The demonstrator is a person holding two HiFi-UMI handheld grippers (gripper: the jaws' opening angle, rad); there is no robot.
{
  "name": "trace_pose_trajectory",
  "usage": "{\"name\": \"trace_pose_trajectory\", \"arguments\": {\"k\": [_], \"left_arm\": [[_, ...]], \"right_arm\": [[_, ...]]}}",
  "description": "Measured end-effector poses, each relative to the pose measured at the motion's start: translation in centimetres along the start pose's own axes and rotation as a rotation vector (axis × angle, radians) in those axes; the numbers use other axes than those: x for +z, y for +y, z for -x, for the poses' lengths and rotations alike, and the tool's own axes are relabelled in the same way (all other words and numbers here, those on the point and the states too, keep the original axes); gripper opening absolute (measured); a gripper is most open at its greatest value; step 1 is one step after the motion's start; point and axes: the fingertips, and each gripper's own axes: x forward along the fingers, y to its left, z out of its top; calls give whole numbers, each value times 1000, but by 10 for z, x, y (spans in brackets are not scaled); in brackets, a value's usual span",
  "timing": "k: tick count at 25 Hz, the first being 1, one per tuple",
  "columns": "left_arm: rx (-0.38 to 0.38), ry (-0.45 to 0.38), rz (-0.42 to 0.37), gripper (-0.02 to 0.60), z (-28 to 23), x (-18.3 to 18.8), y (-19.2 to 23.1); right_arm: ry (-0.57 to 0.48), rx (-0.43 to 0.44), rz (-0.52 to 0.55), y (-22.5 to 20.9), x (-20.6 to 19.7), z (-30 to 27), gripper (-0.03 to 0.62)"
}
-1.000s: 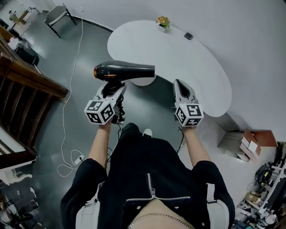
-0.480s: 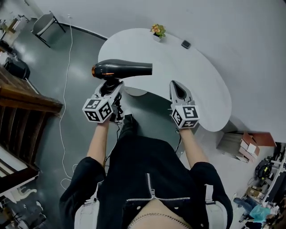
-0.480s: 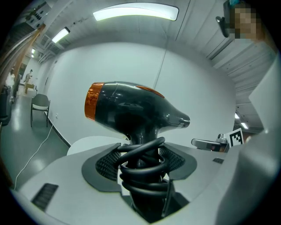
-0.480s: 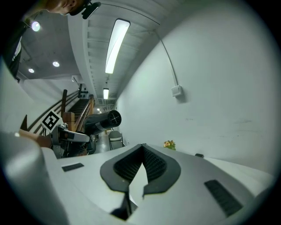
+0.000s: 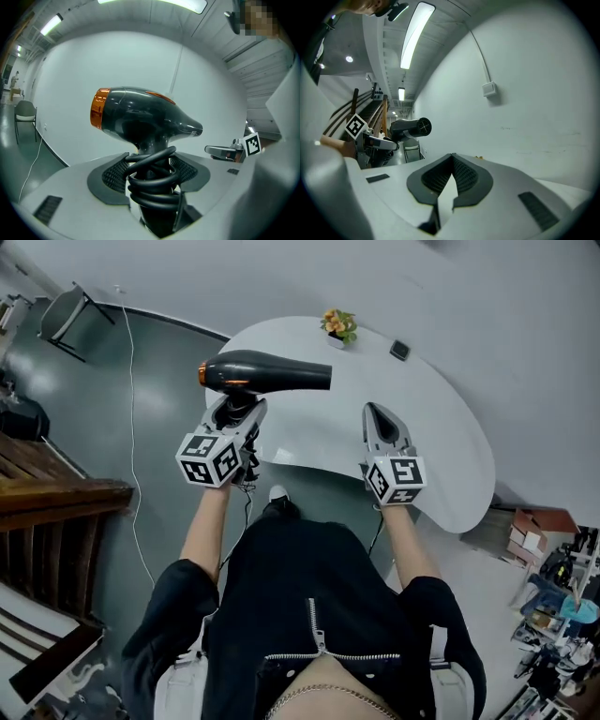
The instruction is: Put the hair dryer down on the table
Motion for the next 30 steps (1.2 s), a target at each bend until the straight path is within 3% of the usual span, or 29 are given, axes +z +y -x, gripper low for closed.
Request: {"name": "trace_pose_trajectory", "arguments": {"k": [9, 18, 30], "left_arm": [[-48, 60, 33, 284, -56, 1, 47], [-41, 178, 66, 282, -115, -32, 64], [56, 393, 187, 282, -216, -110, 126]], "right_arm": [[41, -60, -10, -11, -12, -44, 6], [63, -65, -13, -51, -14, -75, 6], [98, -94, -19, -100, -18, -90, 6]]}}
